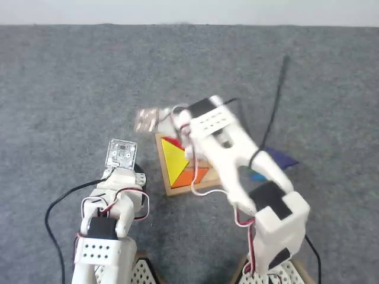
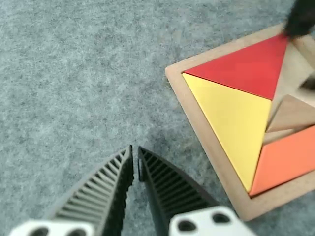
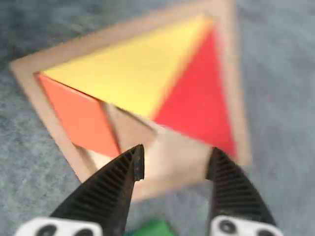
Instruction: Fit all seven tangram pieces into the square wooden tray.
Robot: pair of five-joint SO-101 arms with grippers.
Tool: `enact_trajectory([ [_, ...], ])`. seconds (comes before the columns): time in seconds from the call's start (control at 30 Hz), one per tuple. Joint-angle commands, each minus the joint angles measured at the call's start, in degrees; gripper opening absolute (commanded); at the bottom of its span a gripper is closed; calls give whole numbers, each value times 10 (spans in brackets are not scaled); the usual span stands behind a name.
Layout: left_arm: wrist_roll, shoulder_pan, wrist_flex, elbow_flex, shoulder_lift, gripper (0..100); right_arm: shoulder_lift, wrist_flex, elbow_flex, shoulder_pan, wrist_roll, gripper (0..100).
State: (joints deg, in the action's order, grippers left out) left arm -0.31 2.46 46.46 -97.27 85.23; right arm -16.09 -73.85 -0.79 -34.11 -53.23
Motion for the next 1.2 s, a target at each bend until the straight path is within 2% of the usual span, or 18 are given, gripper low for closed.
enact_trajectory([
  [0.0, 4, 2, 3, 5, 8, 15, 101, -51, -61, 69, 116, 73],
  [0.13, 4, 2, 3, 5, 8, 15, 181, -45, 38, 86, 137, 39],
  [0.3, 4, 2, 3, 5, 8, 15, 253, 152, 272, 87, 161, 54],
  [0.4, 4, 3, 3, 5, 8, 15, 241, 217, 325, 87, 186, 58],
  [0.6, 4, 3, 3, 5, 8, 15, 182, 243, 302, 87, 222, 54],
  [0.9, 4, 3, 3, 5, 8, 15, 93, 245, 243, 83, 221, 54],
  [1.17, 4, 3, 3, 5, 8, 15, 87, 245, 241, 21, 222, 54],
])
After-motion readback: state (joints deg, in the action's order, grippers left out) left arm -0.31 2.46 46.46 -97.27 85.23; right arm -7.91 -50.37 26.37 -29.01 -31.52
